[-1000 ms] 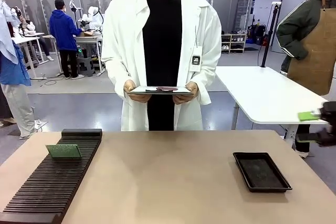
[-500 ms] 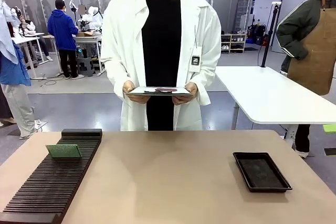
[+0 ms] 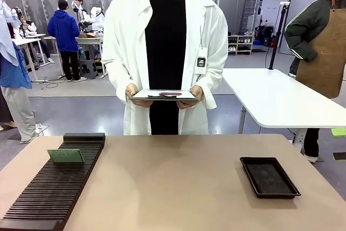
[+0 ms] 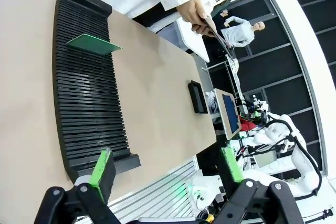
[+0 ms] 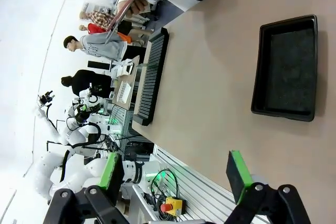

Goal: Inspect the PCB.
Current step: Pick up the Blank PCB and present it to the human.

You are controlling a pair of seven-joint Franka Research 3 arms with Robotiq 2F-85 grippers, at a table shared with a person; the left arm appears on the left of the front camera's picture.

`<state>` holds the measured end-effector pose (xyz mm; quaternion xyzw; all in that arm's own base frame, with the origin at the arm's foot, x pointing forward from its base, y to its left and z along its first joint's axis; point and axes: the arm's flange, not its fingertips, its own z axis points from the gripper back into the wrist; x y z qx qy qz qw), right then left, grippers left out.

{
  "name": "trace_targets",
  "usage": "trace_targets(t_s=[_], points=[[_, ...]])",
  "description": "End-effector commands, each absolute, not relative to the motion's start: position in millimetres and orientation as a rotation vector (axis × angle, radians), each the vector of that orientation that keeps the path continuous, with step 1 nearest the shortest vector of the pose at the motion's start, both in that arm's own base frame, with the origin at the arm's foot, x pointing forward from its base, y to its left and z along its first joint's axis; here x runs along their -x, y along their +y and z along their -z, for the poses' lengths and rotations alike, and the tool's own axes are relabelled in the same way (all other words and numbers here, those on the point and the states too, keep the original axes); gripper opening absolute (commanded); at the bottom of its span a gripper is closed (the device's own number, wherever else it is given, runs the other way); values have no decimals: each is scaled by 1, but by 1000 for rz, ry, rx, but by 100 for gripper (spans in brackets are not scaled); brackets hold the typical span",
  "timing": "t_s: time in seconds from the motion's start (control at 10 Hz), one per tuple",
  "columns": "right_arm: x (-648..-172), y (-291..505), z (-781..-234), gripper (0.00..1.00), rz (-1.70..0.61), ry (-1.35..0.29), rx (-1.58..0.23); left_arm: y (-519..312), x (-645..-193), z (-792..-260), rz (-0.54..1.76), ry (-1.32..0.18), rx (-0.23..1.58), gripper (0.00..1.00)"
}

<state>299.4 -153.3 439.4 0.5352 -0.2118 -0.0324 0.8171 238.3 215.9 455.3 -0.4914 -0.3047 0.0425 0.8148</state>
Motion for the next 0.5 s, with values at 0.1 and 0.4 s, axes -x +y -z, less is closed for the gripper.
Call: trace_targets(t_s=[0.1, 0.4], points=[[-299, -154, -439, 100, 65, -451, -1147, 183, -253, -478, 57, -630, 922, 100], [-299, -154, -439, 100, 65, -451, -1147, 104, -329, -499, 313, -537, 604, 100]])
